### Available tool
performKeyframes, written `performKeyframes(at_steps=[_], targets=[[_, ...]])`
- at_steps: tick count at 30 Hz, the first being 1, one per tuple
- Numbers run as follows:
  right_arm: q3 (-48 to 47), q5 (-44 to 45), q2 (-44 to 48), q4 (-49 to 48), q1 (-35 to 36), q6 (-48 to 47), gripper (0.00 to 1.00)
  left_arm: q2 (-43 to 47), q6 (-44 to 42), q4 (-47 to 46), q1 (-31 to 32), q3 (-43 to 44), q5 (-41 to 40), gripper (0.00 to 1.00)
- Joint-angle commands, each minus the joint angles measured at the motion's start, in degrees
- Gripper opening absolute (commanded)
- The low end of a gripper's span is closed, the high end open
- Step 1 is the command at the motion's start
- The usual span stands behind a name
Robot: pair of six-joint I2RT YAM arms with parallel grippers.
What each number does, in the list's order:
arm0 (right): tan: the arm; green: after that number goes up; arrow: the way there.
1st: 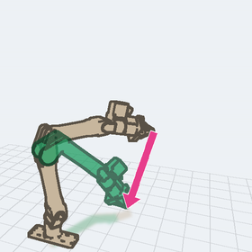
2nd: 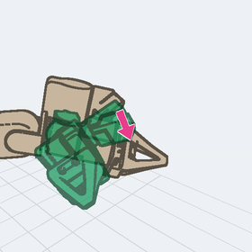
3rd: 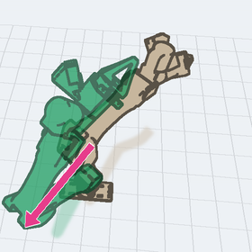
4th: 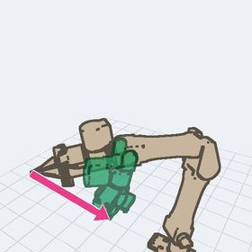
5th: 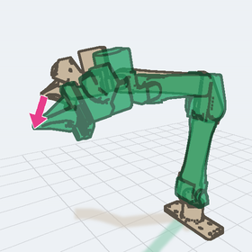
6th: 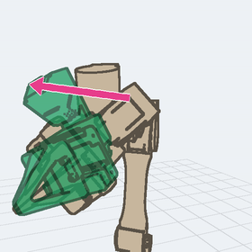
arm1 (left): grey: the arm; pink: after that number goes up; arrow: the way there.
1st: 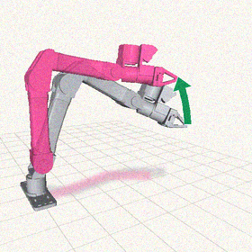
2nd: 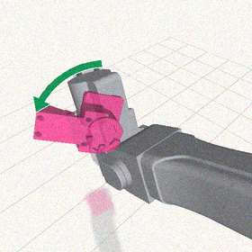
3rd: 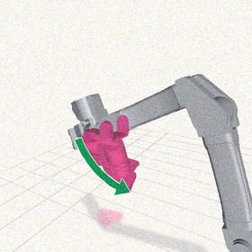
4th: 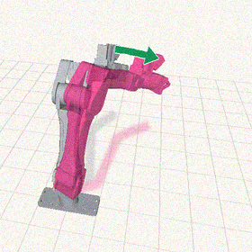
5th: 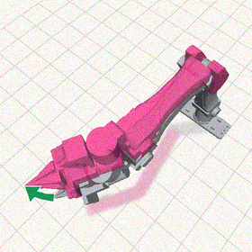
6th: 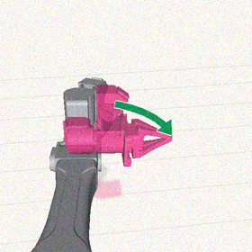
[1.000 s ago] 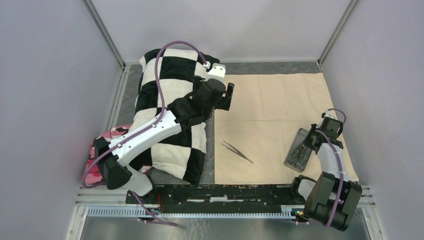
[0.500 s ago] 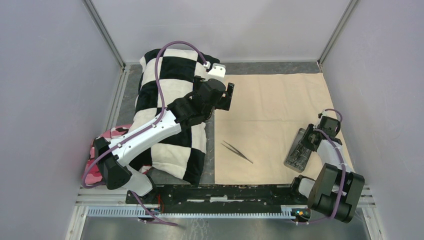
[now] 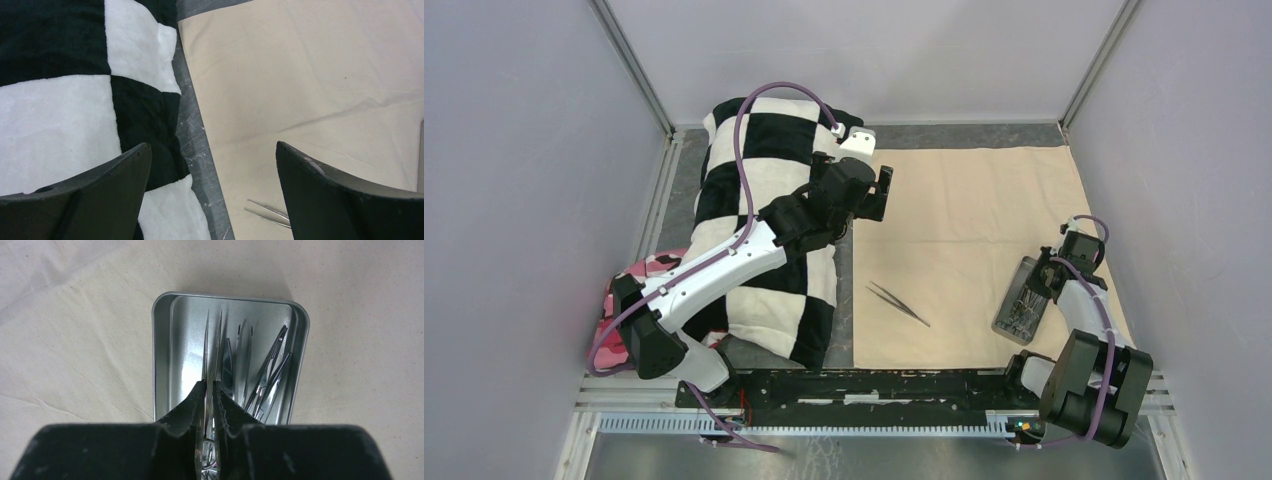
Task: Open and lay out the surgical kit
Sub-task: Pick up the medical item from the container.
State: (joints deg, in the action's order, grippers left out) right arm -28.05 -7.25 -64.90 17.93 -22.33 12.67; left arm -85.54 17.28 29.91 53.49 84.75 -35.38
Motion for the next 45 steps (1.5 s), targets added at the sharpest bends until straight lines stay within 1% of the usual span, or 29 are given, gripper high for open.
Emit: performKeyframes(at_steps=[1,6,14,16,19,22,25,26,35,40,45], targets=[[-1.34,0.35,-0.14,-1.59,0.26,-0.53,0.16,0.81,0.41,-2.22,0.29,1.01,0.57,1.0],[-1.05,0.13,-1.61,-2.35,0.37,-0.36,0.24,0.9,0.43,-2.22,0.29,1.12,0.57,1.0],[-1.04,0.3,-3.0,-2.82,0.58,-0.75,0.27,0.81,0.43,-2.2,0.25,1.07,0.7,1.0],[-1.2,0.5,-2.88,-2.61,0.62,-0.98,0.26,0.79,0.4,-2.22,0.29,1.1,0.83,1.0],[-1.3,1.11,-1.63,-2.04,0.71,-1.36,0.21,0.76,0.39,-2.22,0.27,1.07,0.92,1.0],[-1.47,1.14,0.95,-1.67,0.7,-1.48,0.13,0.72,0.51,-2.22,0.28,1.12,1.08,1.0],[-1.33,0.59,4.03,-1.54,0.66,-1.45,0.02,0.81,0.56,-2.23,0.29,1.07,1.27,1.0],[-1.39,0.42,4.77,-1.46,0.69,-1.53,0.0,0.81,0.56,-2.18,0.29,1.11,1.27,1.0],[-2.53,0.21,9.05,-0.26,0.7,-3.42,0.0,1.07,0.57,-2.2,0.29,1.12,1.7,1.0],[-1.57,-2.13,6.16,-2.55,0.66,-3.18,0.0,1.25,0.6,-2.22,0.29,1.11,1.8,1.0],[0.07,-2.48,2.22,-5.54,0.69,-1.29,0.0,1.34,0.5,-2.19,0.29,1.07,1.57,1.0]])
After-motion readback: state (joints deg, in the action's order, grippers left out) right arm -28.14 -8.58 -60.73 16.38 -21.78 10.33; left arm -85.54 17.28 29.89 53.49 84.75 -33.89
